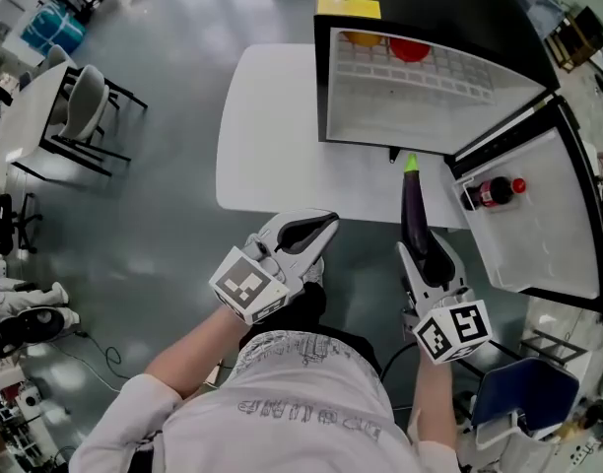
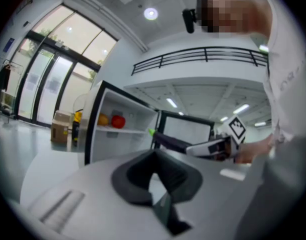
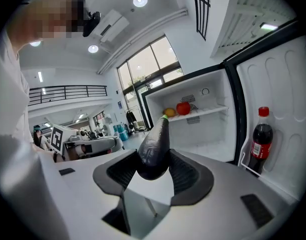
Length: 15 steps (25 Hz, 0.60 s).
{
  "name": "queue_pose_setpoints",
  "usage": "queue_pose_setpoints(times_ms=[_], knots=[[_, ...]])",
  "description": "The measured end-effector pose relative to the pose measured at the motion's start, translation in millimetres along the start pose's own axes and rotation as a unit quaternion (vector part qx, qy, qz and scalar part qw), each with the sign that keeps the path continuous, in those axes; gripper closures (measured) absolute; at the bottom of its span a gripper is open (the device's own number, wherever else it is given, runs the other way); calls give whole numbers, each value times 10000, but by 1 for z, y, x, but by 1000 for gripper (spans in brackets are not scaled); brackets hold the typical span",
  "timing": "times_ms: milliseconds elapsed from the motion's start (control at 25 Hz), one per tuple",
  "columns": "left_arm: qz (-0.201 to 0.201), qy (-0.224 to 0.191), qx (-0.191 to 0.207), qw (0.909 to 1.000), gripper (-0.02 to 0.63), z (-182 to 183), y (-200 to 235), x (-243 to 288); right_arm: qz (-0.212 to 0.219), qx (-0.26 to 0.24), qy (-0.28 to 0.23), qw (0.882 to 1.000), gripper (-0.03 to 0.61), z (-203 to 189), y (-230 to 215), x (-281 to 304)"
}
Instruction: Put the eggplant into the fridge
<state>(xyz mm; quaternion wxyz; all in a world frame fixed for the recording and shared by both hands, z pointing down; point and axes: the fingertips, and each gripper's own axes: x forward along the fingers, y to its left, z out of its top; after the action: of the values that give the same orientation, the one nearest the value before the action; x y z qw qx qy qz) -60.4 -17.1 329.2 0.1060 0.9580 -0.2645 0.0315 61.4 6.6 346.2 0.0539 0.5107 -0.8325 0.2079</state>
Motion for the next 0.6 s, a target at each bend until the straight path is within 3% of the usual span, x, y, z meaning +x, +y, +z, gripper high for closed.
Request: queue_pose_setpoints(times_ms=[600], knots=[[-336, -23, 55, 9994, 607, 20, 57, 23, -340, -37, 99, 9994, 379, 24, -14, 52]])
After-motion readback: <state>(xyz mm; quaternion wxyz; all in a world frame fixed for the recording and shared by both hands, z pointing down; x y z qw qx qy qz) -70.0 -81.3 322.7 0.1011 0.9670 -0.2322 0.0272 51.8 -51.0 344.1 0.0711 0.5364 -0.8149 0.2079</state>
